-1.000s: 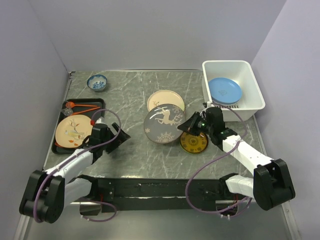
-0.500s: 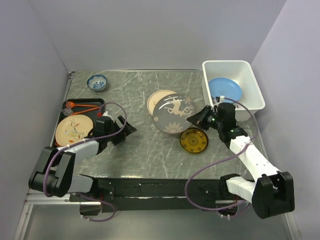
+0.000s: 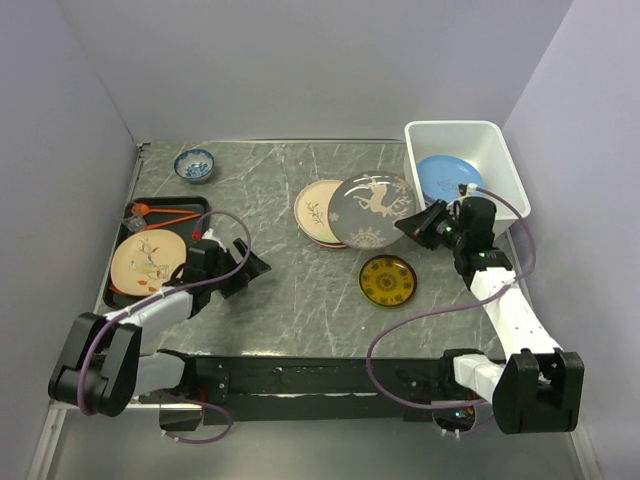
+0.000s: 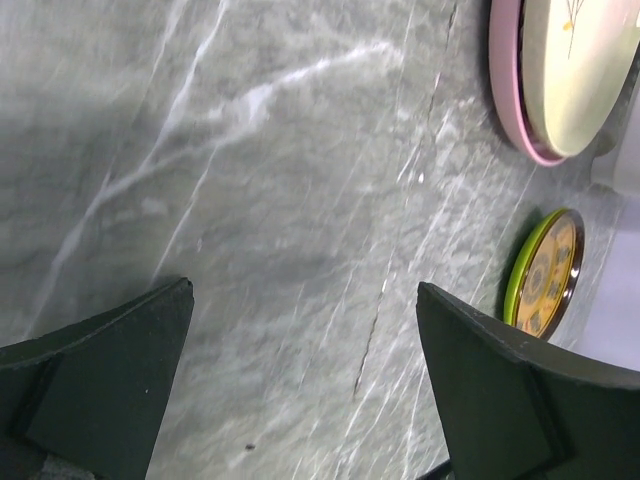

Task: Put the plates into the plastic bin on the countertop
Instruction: Place the plate in the plastic bin.

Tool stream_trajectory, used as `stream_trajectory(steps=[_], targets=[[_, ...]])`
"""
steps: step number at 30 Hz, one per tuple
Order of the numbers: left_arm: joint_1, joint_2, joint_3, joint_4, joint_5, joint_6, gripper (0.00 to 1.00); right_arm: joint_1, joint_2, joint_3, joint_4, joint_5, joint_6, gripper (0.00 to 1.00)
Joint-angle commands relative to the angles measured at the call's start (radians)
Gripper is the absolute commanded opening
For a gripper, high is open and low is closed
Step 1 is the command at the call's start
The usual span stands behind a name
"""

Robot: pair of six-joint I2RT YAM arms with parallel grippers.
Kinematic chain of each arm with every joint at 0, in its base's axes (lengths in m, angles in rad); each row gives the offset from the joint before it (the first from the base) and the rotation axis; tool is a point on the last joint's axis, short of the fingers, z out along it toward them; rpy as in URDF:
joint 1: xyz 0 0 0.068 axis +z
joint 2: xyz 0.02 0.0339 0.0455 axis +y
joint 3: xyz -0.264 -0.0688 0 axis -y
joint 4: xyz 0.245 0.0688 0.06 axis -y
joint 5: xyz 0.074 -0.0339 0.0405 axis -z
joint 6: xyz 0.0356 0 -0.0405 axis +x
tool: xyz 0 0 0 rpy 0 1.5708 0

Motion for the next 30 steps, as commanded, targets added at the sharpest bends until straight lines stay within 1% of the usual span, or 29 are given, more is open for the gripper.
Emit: stream_trajectory(steps=[1, 6, 11, 16, 22, 26, 30], targets=[[0.0, -0.076, -0.038, -0.028, 0.021, 0.038, 0.99, -0.066, -0.055, 0.092, 0.144, -0.078, 0.011, 0.02], [0.0, -0.116, -0.038, -0.005, 0.043, 0.049, 0.99, -0.118, -0.055, 0.094, 0.158, -0.081, 0.012, 0.02], [0.0, -0.093, -0.012, -0.011, 0.061, 0.066, 0.99, -0.148, -0.048, 0.086, 0.189, -0.106, 0.038, 0.02], [-0.005, -0.091, -0.022, 0.007, 0.081, 0.058, 0.99, -0.188, -0.031, 0.106, 0.195, -0.112, 0.041, 0.01], [-0.008, -0.136, -0.019, -0.048, 0.072, 0.057, 0.99, -0.242, 0.009, 0.131, 0.221, -0.136, 0.058, 0.01], [-0.008, -0.174, -0.012, -0.077, 0.06, 0.061, 0.99, -0.299, 0.035, 0.147, 0.236, -0.153, 0.069, 0.02], [-0.008, -0.194, -0.013, -0.076, 0.066, 0.057, 0.99, -0.34, 0.056, 0.135, 0.296, -0.166, 0.107, 0.01]])
